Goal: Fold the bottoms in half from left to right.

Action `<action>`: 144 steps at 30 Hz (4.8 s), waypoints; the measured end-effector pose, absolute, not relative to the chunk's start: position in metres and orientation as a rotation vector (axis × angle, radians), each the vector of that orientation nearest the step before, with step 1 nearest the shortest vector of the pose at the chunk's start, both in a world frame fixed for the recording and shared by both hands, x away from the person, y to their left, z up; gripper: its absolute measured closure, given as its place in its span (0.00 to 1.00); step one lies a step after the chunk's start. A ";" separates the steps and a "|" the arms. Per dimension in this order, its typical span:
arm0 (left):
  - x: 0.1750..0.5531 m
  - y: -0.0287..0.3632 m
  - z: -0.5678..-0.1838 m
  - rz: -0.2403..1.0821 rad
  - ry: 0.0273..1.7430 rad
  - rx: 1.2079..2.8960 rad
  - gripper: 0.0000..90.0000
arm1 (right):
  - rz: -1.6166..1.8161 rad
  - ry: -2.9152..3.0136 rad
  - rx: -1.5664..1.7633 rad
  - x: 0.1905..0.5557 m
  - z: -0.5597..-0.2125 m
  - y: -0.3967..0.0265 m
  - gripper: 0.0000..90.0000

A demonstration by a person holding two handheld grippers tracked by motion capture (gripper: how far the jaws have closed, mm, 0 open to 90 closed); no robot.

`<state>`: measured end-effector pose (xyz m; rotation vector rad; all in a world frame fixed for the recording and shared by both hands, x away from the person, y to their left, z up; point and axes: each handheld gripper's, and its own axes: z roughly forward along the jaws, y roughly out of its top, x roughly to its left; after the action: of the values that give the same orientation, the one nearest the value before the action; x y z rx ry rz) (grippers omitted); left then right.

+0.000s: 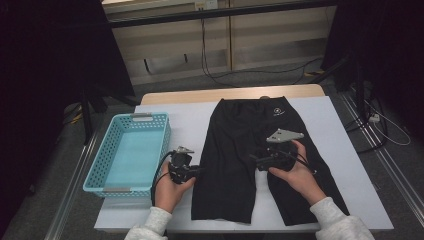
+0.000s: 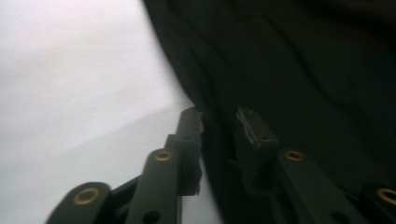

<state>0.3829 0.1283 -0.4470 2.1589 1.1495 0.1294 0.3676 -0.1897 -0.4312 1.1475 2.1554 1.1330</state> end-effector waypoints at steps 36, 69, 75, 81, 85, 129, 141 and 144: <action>0.380 0.126 -0.449 0.108 1.131 2.131 0.75 | 1.179 2.133 1.191 0.376 -0.429 -0.195 0.11; 0.373 0.096 -0.426 -0.002 1.052 2.074 0.99 | 1.144 2.085 1.237 0.405 -0.420 -0.182 0.11; 0.371 0.089 -0.427 -0.002 1.031 2.082 0.99 | 1.128 2.104 1.247 0.412 -0.425 -0.175 0.11; 0.370 0.082 -0.427 -0.002 1.005 2.090 0.99 | 1.118 2.096 1.266 0.416 -0.426 -0.171 0.11; 0.368 0.076 -0.429 0.012 0.991 2.093 0.99 | 1.129 2.090 1.279 0.420 -0.425 -0.168 0.13; 0.372 0.078 -0.432 0.022 1.002 2.049 0.99 | 1.142 2.382 1.190 0.467 -0.463 -0.080 0.94; 0.372 0.060 -0.426 0.031 0.949 2.025 0.99 | 1.150 2.270 1.198 0.451 -0.426 -0.139 0.98; 0.369 0.050 -0.427 0.024 0.920 2.040 0.99 | 1.132 2.247 1.213 0.441 -0.422 -0.163 0.98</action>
<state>0.3693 0.0496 -0.4267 2.0403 0.9205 0.0240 0.4406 -0.1626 -0.4224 1.2134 2.2467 1.1318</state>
